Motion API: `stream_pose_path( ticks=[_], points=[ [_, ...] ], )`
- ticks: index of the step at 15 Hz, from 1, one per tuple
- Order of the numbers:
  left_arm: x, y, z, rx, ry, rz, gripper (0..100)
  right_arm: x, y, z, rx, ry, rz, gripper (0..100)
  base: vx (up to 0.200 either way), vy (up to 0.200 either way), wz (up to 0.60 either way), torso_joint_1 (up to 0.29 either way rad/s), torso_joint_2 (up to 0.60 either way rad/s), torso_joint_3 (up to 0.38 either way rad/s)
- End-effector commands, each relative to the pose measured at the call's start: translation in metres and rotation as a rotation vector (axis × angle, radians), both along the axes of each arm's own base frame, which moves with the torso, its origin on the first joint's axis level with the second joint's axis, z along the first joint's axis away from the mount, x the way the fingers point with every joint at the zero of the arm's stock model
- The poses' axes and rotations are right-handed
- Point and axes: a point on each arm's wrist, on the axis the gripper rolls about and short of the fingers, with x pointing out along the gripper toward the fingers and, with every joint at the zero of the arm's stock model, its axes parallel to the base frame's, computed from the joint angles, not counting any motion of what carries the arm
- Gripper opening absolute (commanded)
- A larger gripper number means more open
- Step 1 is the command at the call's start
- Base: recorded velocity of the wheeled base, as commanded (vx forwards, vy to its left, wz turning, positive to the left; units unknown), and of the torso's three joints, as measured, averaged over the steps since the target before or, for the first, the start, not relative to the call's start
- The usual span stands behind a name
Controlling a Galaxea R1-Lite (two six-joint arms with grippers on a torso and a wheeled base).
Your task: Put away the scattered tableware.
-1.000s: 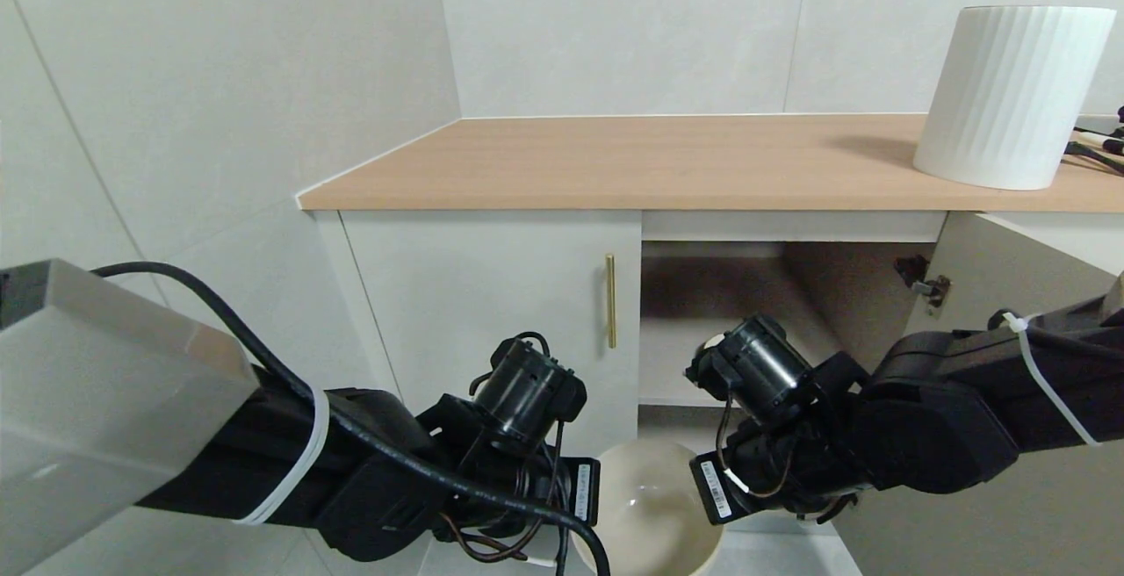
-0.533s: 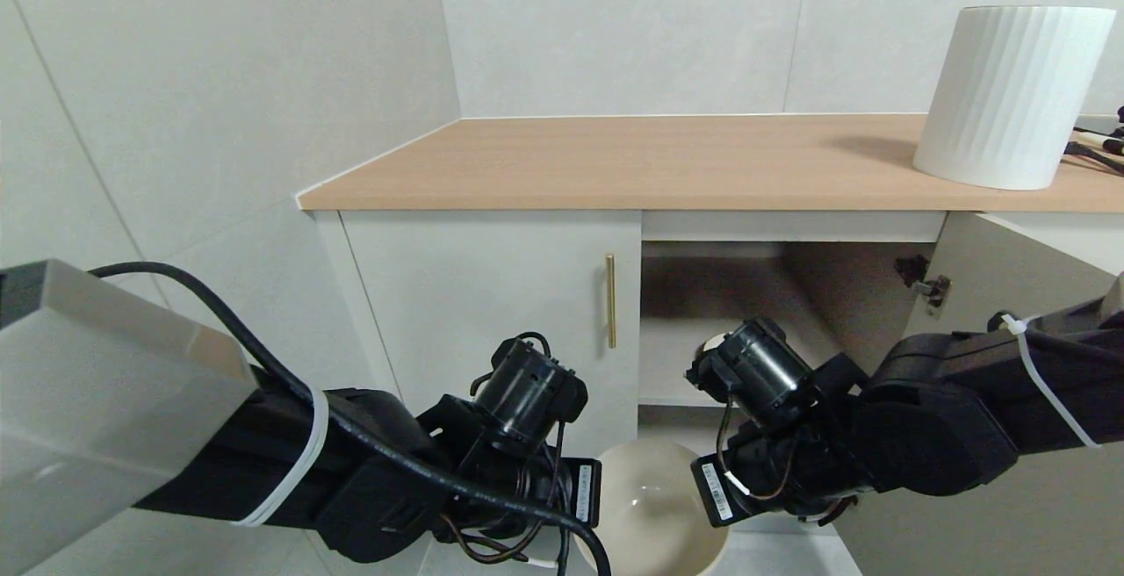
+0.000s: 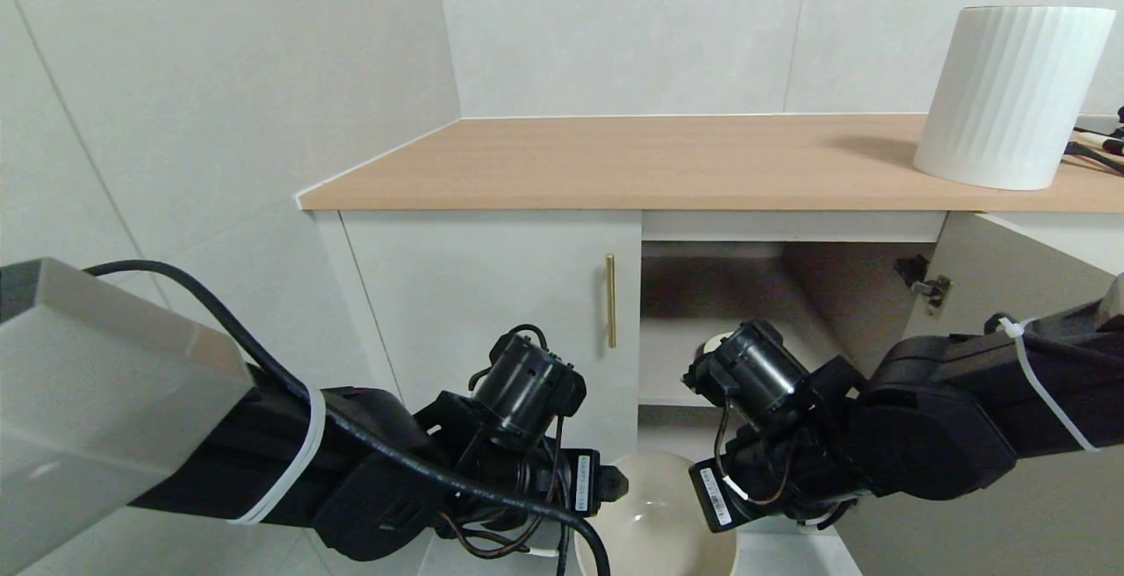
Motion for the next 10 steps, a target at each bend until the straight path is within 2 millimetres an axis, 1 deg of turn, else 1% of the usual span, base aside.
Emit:
stream_pose_path(
  ticks=[1,3,6,7,9,10],
  points=[
    [0.0,0.0,0.001,-0.005,-0.004,0.0,100,0.0,0.0,-0.001,-0.002,0.001,-0.001,0,0.0,0.0,0.0,0.0,0.0,0.0],
    [0.0,0.001,0.004,-0.009,-0.01,0.002,100,0.002,0.0,-0.004,-0.017,-0.003,-0.012,0,0.0,0.0,0.0,0.0,0.0,0.0],
    [0.0,0.002,0.006,-0.014,-0.014,0.007,100,0.018,-0.013,-0.01,-0.061,-0.022,-0.096,0,0.0,0.0,0.0,0.0,0.0,0.0],
    [0.0,0.002,0.007,-0.016,-0.017,0.007,100,0.026,-0.021,-0.011,-0.065,-0.025,-0.13,0,0.0,0.0,0.0,0.0,0.0,0.0],
    [-0.001,0.003,0.01,-0.021,-0.022,0.007,100,0.048,-0.038,-0.018,-0.058,-0.032,-0.212,0,0.0,0.0,0.0,0.0,0.0,0.0],
    [-0.001,0.003,0.01,-0.022,-0.024,0.007,100,0.059,-0.047,-0.025,-0.039,-0.037,-0.274,0,0.0,0.0,0.0,0.0,0.0,0.0]
  ],
)
